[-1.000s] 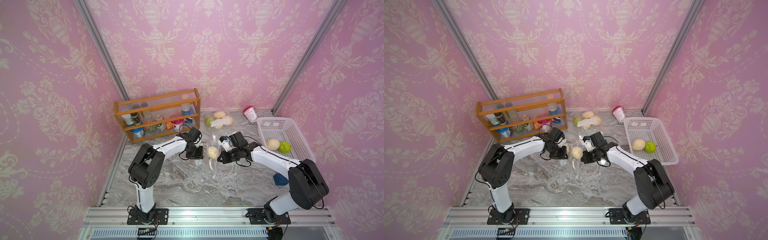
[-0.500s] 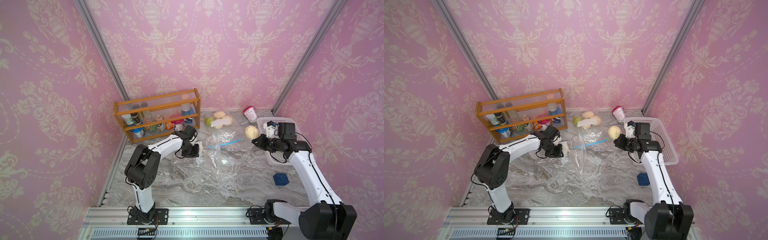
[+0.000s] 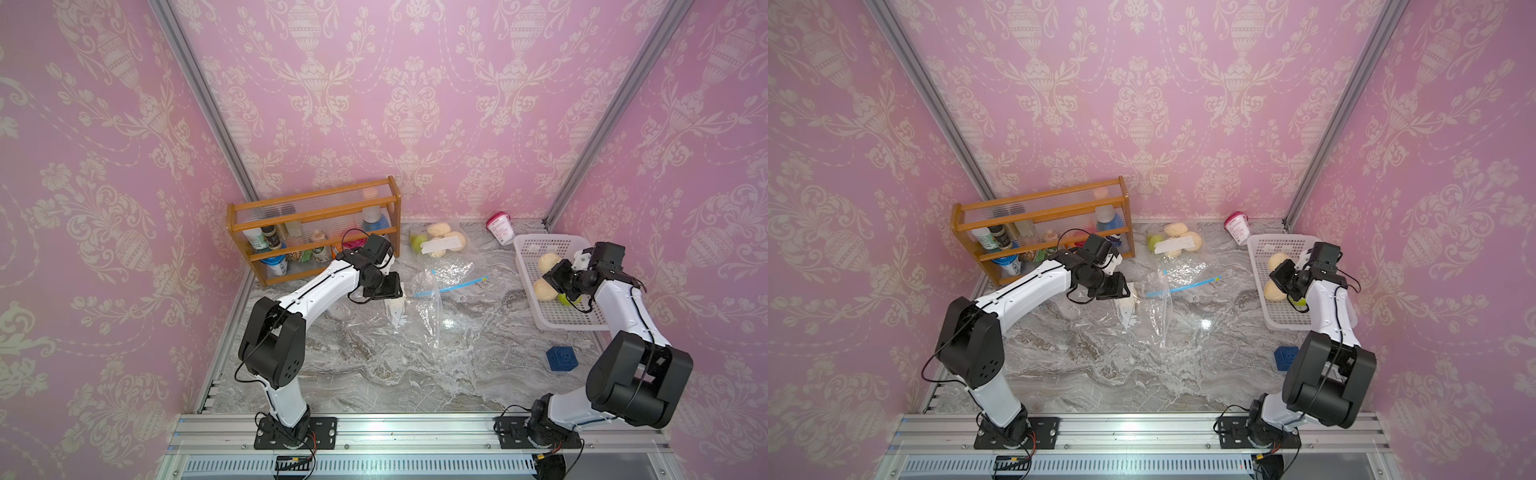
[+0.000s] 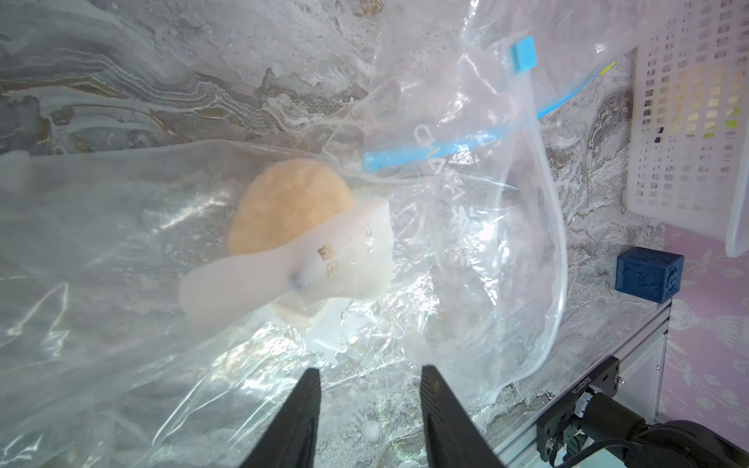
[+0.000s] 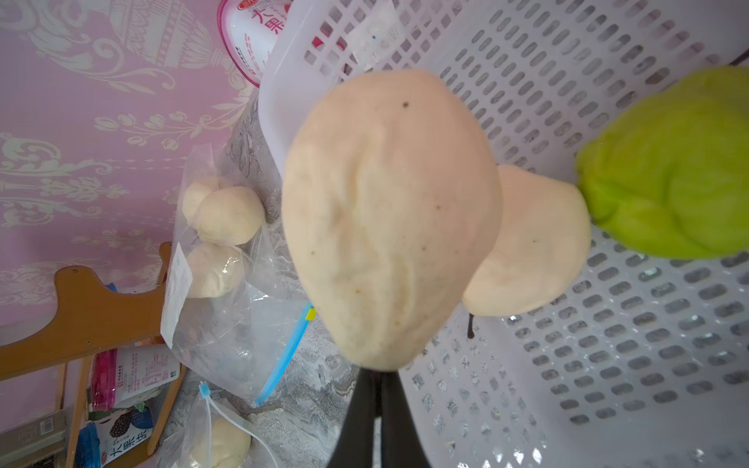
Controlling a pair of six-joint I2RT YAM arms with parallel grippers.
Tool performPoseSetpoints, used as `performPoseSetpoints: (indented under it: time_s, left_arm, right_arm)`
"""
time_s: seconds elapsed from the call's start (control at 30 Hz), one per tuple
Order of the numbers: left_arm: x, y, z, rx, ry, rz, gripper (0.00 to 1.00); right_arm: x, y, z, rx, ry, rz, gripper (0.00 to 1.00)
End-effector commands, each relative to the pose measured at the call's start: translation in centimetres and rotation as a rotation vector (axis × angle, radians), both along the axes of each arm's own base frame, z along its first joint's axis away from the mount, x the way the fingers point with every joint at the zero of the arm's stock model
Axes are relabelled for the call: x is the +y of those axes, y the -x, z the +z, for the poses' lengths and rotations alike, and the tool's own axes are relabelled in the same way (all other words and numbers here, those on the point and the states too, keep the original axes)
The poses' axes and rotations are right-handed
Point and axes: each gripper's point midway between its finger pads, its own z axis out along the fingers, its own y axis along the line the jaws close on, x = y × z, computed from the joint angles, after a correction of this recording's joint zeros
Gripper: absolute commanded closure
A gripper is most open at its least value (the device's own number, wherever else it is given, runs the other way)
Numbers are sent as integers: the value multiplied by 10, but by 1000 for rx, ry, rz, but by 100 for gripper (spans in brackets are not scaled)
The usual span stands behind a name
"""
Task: Open the zip-top bag and take out the pear
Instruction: Place the pear in the basket.
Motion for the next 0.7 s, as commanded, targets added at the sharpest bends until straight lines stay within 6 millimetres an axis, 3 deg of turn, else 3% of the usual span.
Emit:
performPoseSetpoints:
  time_s: [0.0, 0.17, 0.33, 0.4, 0.5, 0.67]
  left_arm:
    - [16, 2, 6, -5, -36, 0, 56]
    - [29, 0, 10, -12, -35, 18, 56]
    - [48, -3, 21, -27, -31, 48, 55]
    - [57, -4, 26, -37, -30, 60, 53]
    - [64, -3, 30, -45, -23, 65, 46]
    - [61, -7, 27, -56, 7, 69, 42]
  right_arm:
    - [-5, -3, -8, 13, 11, -9, 87]
    - [-6, 1, -6, 25, 45, 9, 65]
    - [16, 8, 19, -9, 90, 75, 58]
    - [41, 13, 34, -41, 105, 143, 58]
    - [97, 22, 46, -85, 80, 286, 58]
    - [196, 42, 32, -100, -32, 509, 67]
